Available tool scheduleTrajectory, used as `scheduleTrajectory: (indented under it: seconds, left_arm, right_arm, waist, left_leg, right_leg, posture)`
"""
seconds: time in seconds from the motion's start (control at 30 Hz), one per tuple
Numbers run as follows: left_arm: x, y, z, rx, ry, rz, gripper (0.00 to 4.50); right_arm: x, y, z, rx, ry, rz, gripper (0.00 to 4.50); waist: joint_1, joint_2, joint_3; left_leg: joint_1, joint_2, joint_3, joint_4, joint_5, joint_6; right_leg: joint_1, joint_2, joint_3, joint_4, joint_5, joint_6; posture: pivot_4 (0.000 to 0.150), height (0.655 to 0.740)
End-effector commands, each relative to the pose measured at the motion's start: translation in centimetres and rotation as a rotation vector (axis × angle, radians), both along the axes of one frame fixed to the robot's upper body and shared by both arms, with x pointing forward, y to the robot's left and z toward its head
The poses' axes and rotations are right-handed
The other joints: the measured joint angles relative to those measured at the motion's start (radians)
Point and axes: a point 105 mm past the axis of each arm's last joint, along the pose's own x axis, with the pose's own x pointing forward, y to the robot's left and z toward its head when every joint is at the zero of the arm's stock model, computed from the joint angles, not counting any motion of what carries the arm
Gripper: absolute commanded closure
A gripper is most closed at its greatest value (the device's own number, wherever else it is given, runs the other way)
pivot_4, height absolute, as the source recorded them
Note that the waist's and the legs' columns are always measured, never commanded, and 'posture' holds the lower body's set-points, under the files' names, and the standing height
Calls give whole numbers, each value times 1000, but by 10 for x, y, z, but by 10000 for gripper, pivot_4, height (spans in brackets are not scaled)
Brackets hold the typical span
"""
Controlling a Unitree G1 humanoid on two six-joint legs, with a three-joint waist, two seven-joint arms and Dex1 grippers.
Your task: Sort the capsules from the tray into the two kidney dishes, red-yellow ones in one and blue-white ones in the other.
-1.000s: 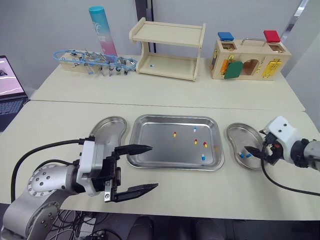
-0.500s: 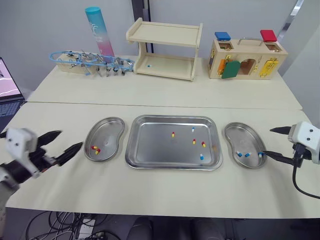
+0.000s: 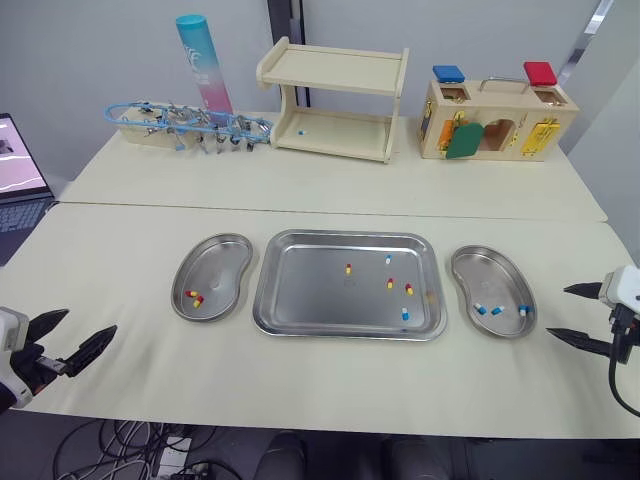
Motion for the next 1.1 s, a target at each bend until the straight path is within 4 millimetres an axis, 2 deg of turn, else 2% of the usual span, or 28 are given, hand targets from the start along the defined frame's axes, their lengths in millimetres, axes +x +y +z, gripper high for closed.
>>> scheduleTrajectory:
  seconds: [0.03,0.2,0.37,0.47,0.53,0.67,0.77,0.9,1.0,1.1]
  left_arm:
    - [-2,5,16,23,-51,18,0]
    - [5,-9,26,15,-70,-33,0]
    - [19,-40,39,18,-91,-165,0]
    - [33,-77,50,-1,-104,-303,0]
    - [38,-93,55,-17,-100,-355,0]
    - [50,-141,62,-43,-49,-521,0]
    - [62,-173,60,-21,-6,-624,0]
    - [77,-204,59,-61,-19,-727,0]
    - [85,-221,49,-67,-7,-800,0]
    - [95,-235,37,-45,-6,-847,5639]
  right_arm:
    - [4,0,16,-10,-73,5,1516]
    - [5,5,17,5,-80,18,1516]
    - [8,22,22,95,-93,33,1516]
    - [2,46,26,171,-73,89,1516]
    - [-1,60,29,200,-63,126,1516]
    - [-16,107,39,295,-51,262,1516]
    - [-28,133,43,344,-37,337,1516]
    - [-33,154,46,388,-47,373,1516]
    - [-34,168,49,425,-68,384,1516]
    - [-35,177,49,453,-80,381,0]
  waist:
    - [0,0,0]
    - [0,0,0]
    - [1,0,0]
    - [3,0,0]
    - [7,0,0]
    - [9,0,0]
    - [9,0,0]
    - [9,0,0]
    - [6,0,0]
    - [7,0,0]
  left_leg:
    - [0,0,0,0,0,0]
    - [0,0,0,0,0,0]
    - [1,0,0,0,0,0]
    - [2,0,-1,0,0,0]
    - [2,0,0,0,0,0]
    - [2,0,-1,0,0,0]
    - [2,0,-1,1,0,0]
    - [2,0,-1,1,0,0]
    - [2,0,-1,1,0,0]
    - [2,0,-1,1,0,0]
  right_leg:
    - [0,0,0,0,0,0]
    - [0,0,0,0,0,0]
    - [1,0,0,0,0,0]
    - [3,0,0,0,0,0]
    - [3,0,0,0,0,0]
    - [3,0,-1,0,0,0]
    - [4,0,-1,0,0,0]
    - [4,0,-1,-1,0,0]
    - [4,0,-1,-1,0,0]
    - [4,0,-1,-1,0,0]
  posture:
    - [1500,7400]
    - [1500,7400]
    - [1500,7400]
    - [1500,7400]
    - [1500,7400]
    - [1500,7400]
    - [1500,7400]
    - [1500,7400]
    - [1500,7400]
    - [1500,7400]
